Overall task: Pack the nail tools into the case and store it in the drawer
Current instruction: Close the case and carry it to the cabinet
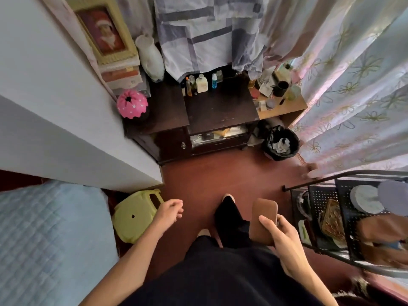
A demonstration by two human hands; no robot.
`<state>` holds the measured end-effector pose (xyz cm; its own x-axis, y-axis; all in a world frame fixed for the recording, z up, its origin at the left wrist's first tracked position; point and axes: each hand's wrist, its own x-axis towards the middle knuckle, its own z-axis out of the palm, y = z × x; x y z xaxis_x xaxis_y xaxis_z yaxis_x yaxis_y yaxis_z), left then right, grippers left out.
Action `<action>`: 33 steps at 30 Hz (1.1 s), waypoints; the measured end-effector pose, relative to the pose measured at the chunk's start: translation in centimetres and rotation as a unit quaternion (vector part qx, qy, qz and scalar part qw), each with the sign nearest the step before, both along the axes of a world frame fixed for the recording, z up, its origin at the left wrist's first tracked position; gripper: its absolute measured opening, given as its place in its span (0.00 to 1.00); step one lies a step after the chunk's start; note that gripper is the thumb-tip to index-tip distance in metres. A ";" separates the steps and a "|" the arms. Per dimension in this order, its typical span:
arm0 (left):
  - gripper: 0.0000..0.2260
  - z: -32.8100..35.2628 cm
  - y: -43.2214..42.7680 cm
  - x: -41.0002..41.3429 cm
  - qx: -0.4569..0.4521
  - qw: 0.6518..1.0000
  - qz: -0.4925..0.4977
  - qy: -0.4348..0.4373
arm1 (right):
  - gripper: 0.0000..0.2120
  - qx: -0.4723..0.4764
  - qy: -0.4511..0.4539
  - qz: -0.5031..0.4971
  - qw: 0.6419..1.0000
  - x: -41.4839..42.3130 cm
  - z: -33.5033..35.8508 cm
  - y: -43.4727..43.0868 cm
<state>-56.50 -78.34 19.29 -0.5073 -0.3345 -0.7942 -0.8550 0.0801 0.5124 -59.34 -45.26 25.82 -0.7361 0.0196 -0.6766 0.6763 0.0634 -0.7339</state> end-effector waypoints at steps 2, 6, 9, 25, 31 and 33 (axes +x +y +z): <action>0.12 -0.3 0.1 -1.1 -0.008 0.999 -0.017 -0.029 | 0.06 -0.005 -0.004 0.006 1.000 -3.1 -0.3 -0.1; 0.14 -0.4 -0.3 -1.8 -0.022 0.995 -0.034 -0.090 | 0.06 -0.009 -0.002 0.026 1.000 -8.8 -0.8 -0.7; 0.14 -0.6 -0.9 -2.1 -0.023 0.993 -0.036 -0.110 | 0.07 0.000 0.002 0.042 0.999 -12.6 -1.2 -1.1; 0.10 -3.8 -6.6 -18.7 -0.001 0.994 -0.039 -0.104 | 0.08 -0.012 -0.025 0.020 0.999 -26.0 -3.7 -8.5; 0.09 -7.3 -3.6 -27.5 0.039 0.997 0.015 -0.061 | 0.15 -0.027 -0.057 0.006 0.998 -29.7 -9.2 -9.0; 0.09 -9.5 -1.9 -28.9 0.059 0.995 0.041 -0.063 | 0.17 -0.037 -0.076 0.002 0.996 -31.0 -12.0 -9.0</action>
<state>-85.40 -80.24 9.78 -0.3763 -0.2710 -0.8860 -0.9143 -0.0464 0.4025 -90.29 -54.21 13.82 -0.6254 -0.0371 -0.7794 0.7795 0.0157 -0.6262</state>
